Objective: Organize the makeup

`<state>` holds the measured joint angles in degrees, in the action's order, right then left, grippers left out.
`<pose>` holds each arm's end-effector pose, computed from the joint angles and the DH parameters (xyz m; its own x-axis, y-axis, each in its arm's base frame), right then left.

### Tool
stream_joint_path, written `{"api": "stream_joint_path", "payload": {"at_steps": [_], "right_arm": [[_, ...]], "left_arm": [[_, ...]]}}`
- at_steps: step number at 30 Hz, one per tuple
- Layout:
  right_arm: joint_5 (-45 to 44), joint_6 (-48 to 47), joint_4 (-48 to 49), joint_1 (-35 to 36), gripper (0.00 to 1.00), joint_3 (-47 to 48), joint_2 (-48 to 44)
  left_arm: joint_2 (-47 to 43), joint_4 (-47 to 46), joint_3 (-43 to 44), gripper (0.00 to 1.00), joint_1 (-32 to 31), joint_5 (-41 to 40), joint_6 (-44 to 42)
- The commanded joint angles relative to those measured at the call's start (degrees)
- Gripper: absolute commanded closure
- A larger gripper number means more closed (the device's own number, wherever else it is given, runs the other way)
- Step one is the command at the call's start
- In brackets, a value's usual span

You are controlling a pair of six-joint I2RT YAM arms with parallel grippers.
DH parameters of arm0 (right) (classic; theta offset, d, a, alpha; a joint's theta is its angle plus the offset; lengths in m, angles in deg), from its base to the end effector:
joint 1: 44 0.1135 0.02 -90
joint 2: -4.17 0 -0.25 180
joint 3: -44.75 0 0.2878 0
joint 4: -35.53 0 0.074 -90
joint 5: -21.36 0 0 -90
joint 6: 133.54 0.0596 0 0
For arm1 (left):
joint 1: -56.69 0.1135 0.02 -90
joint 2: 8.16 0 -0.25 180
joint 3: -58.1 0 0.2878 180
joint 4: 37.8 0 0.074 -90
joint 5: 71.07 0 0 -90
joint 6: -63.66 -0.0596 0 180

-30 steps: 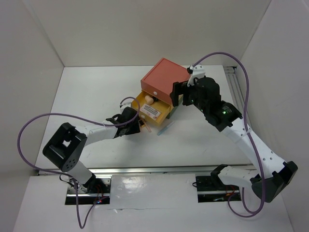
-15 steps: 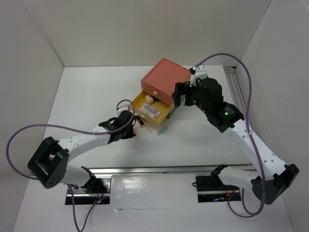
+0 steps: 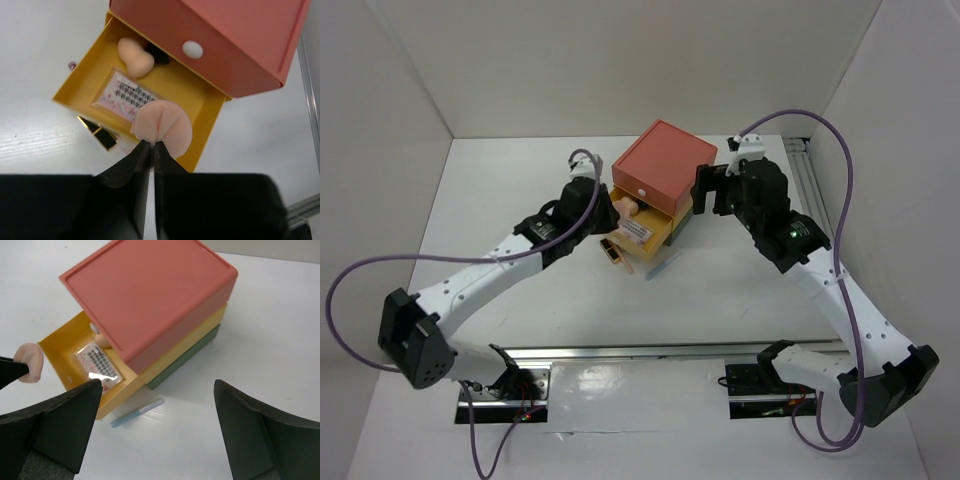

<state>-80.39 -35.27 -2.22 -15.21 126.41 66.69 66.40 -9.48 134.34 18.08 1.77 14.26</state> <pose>0.2705 0.1348 0.3874 -0.3203 -0.0153 -0.9472 -0.2590 0.9632 0.0720 0.2908 -0.2098 0.3042 -0.5199 -0.3805 -0.7648 0.0682 0.8739 -0.4812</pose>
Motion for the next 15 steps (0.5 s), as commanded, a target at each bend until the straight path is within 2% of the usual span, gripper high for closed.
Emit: {"api": "stream_joint_path", "payload": {"at_steps": [1,2,3,4,6,7,8,11,13,14,15], "right_arm": [[-3.2,0.1,2.9,-2.2,0.0,-1.0,2.0],[-3.2,0.1,2.9,-2.3,0.0,-0.5,2.0],[-3.2,0.1,2.9,-3.6,0.0,0.2,2.9],[-4.4,0.1,2.9,-4.3,0.0,1.0,4.3],[-5.6,0.1,2.2,-5.7,0.0,3.8,5.6],[-5.6,0.1,2.2,-6.2,0.0,4.5,6.7],[-5.6,0.1,2.2,-6.8,0.0,5.2,7.3],[-2.2,-0.5,3.6,-9.3,0.0,7.4,9.8],[0.7,-1.6,5.6,-11.3,0.0,9.5,11.5],[2.4,-2.1,6.1,-12.1,0.0,10.5,13.7],[4.3,-2.6,7.3,-13.0,0.0,12.7,15.1]], "left_arm": [[8.0,-2.1,7.0,0.76,-0.2,-1.5,-2.4],[9.7,-1.1,8.8,0.75,-0.2,-1.5,-2.4],[11.0,1.7,10.5,0.67,-0.2,-1.5,-1.8],[12.1,2.4,12.9,0.54,-0.2,-1.5,-1.8],[13.4,3.0,13.6,0.45,-0.2,-2.2,-1.8],[13.4,3.0,14.2,0.38,-0.2,-2.2,-1.8],[13.4,3.0,14.7,0.25,-0.2,-2.2,-1.8],[13.4,3.0,15.2,0.16,-0.2,-2.2,-2.4],[11.3,3.0,14.6,0.16,-0.2,-2.2,-2.4],[10.5,3.0,14.1,0.17,-0.2,-2.2,-2.4],[9.6,3.0,12.4,0.27,-0.2,-2.2,-2.4]]}}
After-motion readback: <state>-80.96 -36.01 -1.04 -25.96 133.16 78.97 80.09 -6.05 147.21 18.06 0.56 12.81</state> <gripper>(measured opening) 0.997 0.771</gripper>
